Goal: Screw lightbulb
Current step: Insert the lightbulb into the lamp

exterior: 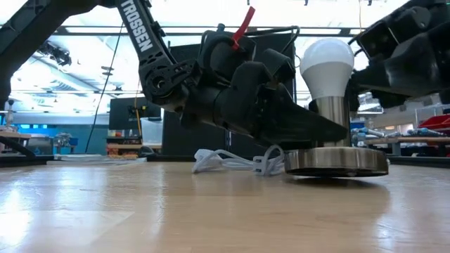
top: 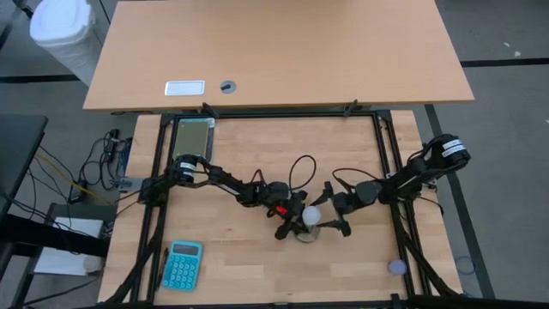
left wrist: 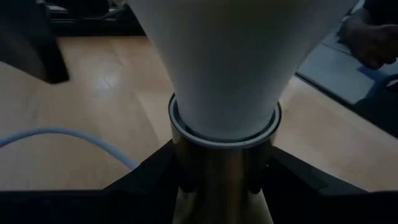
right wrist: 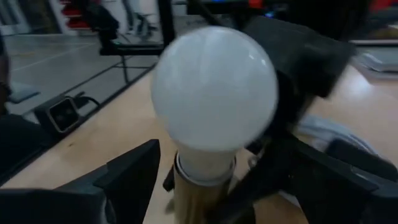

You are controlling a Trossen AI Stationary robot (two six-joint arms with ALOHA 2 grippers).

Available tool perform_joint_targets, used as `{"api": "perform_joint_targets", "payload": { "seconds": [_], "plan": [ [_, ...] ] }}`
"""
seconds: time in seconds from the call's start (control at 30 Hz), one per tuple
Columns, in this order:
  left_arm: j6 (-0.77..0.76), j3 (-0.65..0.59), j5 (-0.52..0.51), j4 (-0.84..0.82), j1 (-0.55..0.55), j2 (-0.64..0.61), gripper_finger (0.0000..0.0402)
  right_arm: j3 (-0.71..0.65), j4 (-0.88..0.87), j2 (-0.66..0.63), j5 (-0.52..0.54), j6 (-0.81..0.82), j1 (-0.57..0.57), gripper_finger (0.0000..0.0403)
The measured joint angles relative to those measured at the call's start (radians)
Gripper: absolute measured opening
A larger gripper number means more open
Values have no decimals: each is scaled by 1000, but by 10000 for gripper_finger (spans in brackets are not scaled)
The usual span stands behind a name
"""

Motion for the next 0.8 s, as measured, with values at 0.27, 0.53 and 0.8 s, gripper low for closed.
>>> {"api": "perform_joint_targets", "payload": {
  "seconds": [0.27,0.53,0.8],
  "plan": [
    [1,1,6,8,-2,0,193,80,66,139,-149,-28,-53,329],
    [2,1,4,9,-3,0,193,82,277,286,-151,-14,-56,298],
    [5,2,1,13,-3,0,193,81,349,329,-143,14,-56,222]
  ]
}}
